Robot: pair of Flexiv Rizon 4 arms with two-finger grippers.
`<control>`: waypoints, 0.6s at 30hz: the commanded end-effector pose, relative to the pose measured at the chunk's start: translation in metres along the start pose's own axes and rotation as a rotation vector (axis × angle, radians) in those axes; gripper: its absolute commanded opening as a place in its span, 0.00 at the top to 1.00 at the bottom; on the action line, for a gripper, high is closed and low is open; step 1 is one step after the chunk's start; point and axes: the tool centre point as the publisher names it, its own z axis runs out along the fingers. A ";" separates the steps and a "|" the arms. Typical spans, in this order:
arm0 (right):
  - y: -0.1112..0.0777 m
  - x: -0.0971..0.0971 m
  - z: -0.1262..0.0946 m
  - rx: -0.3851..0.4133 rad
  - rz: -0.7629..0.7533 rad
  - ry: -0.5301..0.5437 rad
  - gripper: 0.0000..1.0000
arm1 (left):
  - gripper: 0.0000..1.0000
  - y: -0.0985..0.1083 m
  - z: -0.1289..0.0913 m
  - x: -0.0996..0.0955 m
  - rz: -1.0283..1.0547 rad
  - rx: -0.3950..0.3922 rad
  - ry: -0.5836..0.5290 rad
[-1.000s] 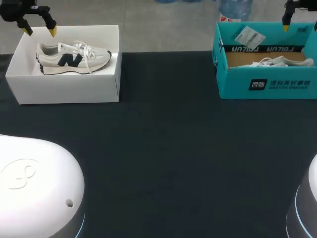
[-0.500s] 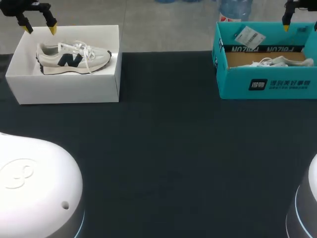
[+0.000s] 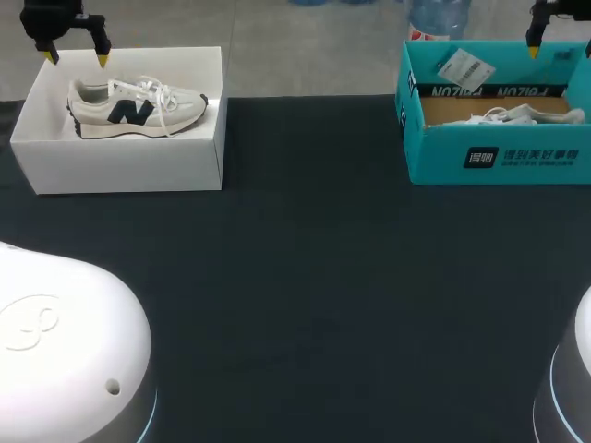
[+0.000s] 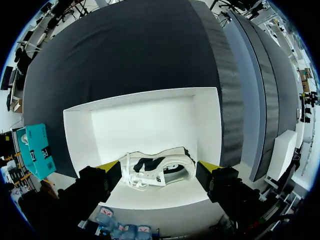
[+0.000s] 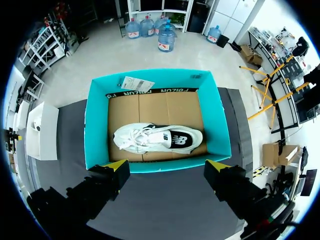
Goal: Take the shoe out of the shoebox, open the shoe tongue, remove and reinsert the insole, then place the shoe into the shoebox
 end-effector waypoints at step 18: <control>0.000 0.000 0.000 -0.001 0.000 0.000 0.00 | 0.00 0.075 0.075 0.040 -0.137 0.107 0.062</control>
